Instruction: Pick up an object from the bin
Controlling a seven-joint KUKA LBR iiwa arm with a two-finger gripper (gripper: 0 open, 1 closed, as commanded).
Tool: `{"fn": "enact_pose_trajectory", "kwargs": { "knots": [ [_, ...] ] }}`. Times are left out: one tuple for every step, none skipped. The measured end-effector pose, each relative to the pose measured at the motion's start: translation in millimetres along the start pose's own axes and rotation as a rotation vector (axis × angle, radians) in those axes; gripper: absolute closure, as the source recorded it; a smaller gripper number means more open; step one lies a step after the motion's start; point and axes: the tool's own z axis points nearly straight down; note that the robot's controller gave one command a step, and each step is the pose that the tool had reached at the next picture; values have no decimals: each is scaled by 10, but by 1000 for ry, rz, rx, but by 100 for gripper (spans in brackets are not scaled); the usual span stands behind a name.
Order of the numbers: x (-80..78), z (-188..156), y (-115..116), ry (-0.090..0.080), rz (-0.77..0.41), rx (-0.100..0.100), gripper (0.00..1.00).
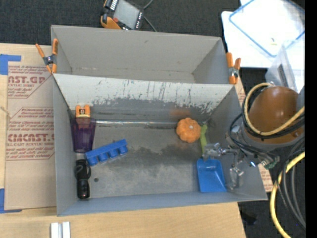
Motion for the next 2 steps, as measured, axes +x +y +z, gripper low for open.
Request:
{"fn": "enact_pose_trajectory", "kwargs": {
  "knots": [
    [-119,269,55,-15,380,9,0],
    [-280,258,107,-19,-463,14,100]
  ]
}}
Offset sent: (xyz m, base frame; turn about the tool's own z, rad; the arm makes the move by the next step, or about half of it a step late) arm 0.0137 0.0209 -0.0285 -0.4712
